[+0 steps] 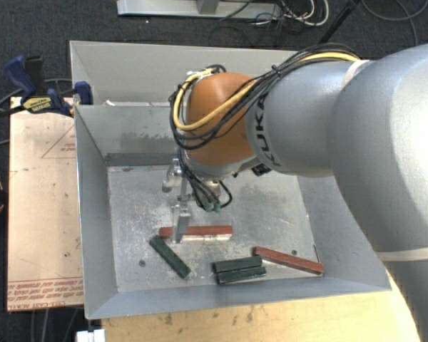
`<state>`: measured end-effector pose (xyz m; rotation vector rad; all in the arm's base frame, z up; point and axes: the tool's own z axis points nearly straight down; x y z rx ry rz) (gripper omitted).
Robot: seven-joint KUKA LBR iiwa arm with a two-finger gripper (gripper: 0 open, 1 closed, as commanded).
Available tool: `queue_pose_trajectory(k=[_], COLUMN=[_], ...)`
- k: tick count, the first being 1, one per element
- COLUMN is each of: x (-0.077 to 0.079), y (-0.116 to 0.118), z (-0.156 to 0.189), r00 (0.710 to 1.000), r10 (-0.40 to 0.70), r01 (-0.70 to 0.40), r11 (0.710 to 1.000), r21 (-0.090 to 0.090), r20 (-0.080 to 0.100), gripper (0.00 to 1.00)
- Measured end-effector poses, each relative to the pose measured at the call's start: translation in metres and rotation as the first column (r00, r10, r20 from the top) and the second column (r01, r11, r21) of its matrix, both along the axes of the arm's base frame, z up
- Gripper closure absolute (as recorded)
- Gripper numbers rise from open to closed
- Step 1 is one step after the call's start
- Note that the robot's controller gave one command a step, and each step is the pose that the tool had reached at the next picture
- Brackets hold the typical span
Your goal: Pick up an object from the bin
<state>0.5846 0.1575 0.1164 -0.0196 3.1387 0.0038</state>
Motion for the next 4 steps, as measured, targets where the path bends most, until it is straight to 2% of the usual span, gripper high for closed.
queue_pose_trajectory(k=[1,2,3,4], x=[-0.018,-0.030,-0.008,-0.035], y=[-0.012,-0.022,-0.049,-0.001], z=[-0.041,-0.017,-0.044,-0.042], r00=[1.000,0.997,1.000,0.968], r10=[0.028,-0.080,-0.008,-0.251], r01=[-0.028,0.080,0.008,0.251], r11=[1.000,0.997,1.000,0.968], r21=[0.000,-0.001,0.005,0.006], r20=[0.006,-0.002,0.005,0.011], gripper=[0.00,0.00,0.00,1.00])
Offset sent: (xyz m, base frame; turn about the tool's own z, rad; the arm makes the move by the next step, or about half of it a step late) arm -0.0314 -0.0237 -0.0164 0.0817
